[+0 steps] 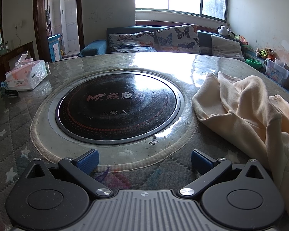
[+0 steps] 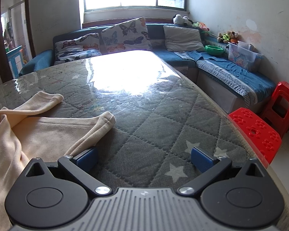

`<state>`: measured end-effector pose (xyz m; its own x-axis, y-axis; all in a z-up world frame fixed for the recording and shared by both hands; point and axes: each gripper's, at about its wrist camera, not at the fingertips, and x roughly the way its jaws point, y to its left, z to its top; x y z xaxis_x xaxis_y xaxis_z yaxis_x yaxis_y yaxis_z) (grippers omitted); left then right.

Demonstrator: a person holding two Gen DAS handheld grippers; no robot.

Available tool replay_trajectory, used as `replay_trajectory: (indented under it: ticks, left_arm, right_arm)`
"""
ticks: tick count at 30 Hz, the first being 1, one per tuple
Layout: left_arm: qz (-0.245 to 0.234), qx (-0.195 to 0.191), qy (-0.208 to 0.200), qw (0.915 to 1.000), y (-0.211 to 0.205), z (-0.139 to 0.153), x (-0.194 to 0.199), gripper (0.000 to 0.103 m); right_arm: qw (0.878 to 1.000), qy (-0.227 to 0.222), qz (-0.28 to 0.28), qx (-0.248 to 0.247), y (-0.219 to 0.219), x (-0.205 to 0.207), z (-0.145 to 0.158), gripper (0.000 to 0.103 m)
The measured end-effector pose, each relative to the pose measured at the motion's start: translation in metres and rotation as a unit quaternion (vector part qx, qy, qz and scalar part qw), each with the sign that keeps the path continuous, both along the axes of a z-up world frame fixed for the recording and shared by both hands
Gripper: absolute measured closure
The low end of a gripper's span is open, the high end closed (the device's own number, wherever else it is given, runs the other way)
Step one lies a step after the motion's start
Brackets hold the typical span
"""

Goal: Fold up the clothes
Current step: 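Move both grippers toward the crumpled cream sweatshirt on the table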

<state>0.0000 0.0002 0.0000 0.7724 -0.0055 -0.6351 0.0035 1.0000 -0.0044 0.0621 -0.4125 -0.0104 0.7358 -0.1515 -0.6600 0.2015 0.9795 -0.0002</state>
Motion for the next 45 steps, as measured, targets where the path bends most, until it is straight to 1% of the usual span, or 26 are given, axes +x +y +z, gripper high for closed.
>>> replay_trajectory:
  ticks: [4, 6, 8, 10, 12, 21, 31, 45]
  left_arm:
    - [0.008, 0.002, -0.001, 1.0, 0.002, -0.001, 0.0, 0.0]
    - [0.008, -0.001, 0.002, 1.0, 0.007, -0.001, -0.002, 0.0]
    - [0.008, 0.004, 0.006, 0.9999, 0.001, -0.002, -0.001, 0.0]
    - [0.007, 0.008, 0.009, 0.9999, -0.004, -0.001, -0.002, 0.0]
    - [0.005, 0.004, 0.007, 1.0, -0.007, 0.003, -0.007, 0.0]
    - [-0.011, -0.004, -0.004, 0.9999, -0.023, 0.017, -0.028, 0.0]
    - [-0.036, -0.017, -0.004, 0.9992, -0.037, 0.023, -0.045, 0.0]
    - [-0.063, -0.02, -0.004, 0.9978, -0.052, 0.028, -0.063, 0.0]
  right_arm:
    - [1.0, -0.005, 0.011, 0.004, -0.005, -0.015, 0.001, 0.0]
    - [1.0, -0.006, 0.017, -0.003, -0.006, -0.02, 0.003, 0.0]
    - [1.0, -0.015, 0.025, -0.006, -0.009, -0.034, 0.007, 0.0]
    - [0.999, -0.016, 0.03, -0.013, -0.003, -0.034, 0.01, 0.0]
    - [0.999, -0.027, 0.037, -0.019, -0.004, -0.048, 0.016, 0.0]
    - [0.996, -0.055, 0.065, -0.013, 0.015, -0.089, 0.029, 0.0]
    - [0.993, -0.06, 0.102, -0.025, 0.041, -0.127, 0.037, 0.0]
    - [0.99, -0.047, 0.131, -0.008, 0.062, -0.159, 0.04, 0.0]
